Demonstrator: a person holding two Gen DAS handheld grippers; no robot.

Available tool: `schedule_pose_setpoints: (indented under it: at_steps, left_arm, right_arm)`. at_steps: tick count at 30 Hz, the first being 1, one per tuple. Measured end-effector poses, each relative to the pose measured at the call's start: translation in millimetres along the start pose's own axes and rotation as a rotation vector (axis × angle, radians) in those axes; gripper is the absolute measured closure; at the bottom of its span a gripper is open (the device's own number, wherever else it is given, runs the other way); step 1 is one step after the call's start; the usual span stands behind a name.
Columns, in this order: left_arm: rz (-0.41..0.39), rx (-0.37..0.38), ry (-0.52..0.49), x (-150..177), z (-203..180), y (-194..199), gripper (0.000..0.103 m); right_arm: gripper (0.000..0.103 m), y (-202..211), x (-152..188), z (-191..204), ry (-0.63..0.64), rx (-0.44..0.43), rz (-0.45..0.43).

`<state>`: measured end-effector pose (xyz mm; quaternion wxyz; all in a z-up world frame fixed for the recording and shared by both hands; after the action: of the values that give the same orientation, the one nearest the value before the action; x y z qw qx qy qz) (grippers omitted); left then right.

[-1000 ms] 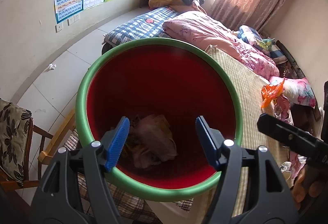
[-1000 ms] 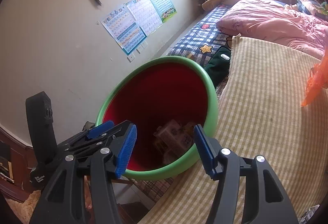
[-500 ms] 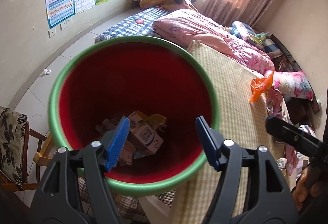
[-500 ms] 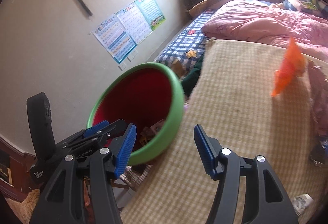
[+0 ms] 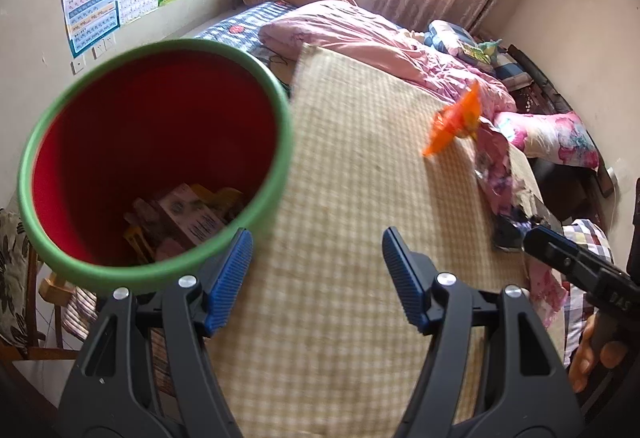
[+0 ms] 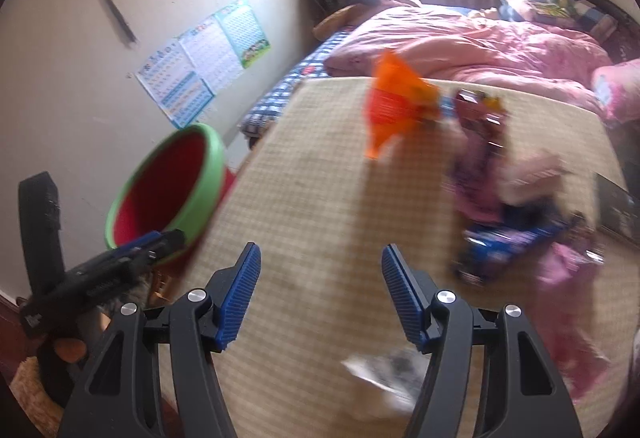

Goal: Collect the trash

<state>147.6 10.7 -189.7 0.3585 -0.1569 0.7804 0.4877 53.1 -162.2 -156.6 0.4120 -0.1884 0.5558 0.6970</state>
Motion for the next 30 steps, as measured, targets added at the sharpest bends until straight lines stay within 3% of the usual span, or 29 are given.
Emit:
schedule_pose_setpoints:
  at_steps: [4, 7, 15, 18, 23, 26, 30]
  left_arm:
    - [0.013, 0.023, -0.010, 15.5, -31.7, -0.6, 0.037]
    - [0.026, 0.071, -0.031, 28.4, -61.8, -0.7, 0.031]
    - [0.096, 0.216, -0.189, 70.6, -154.5, -6.1, 0.025]
    - [0.124, 0.215, -0.237, 86.7, -172.7, -16.2, 0.025]
    - [0.219, 0.206, -0.255, 110.6, -185.9, -36.9, 0.026]
    - [0.233, 0.198, -0.269, 116.9, -188.4, -41.1, 0.026]
    - [0.229, 0.208, -0.254, 115.7, -189.5, -41.6, 0.047]
  right_arm:
    - [0.041, 18.4, 14.4, -37.1, -0.014, 0.030, 0.013]
    - [0.041, 30.8, 17.1, -65.8, -0.034, 0.047, 0.007]
    - [0.040, 38.7, -7.2, -103.1, -0.047, 0.059, -0.034]
    - [0.036, 37.6, -19.6, -107.9, -0.050, 0.043, -0.052]
    - [0.036, 26.1, -26.2, -105.1, -0.045, 0.004, -0.039]
    - [0.036, 20.1, -24.5, -100.9, -0.045, -0.014, -0.026]
    - [0.036, 11.0, -22.8, -100.0, -0.053, -0.031, -0.007]
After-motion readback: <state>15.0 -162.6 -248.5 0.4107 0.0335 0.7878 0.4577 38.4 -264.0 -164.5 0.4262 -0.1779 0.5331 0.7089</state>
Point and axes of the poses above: each gripper's, at about its wrist camera, not at the fingertips, and y roughly against the way its jaws point, z to its left, x to its underside, the point moved 9 cm from there along -y, roughly the way its jaws point, and after that the axes turned 12 degrees about -z, right-handed, at the moved point
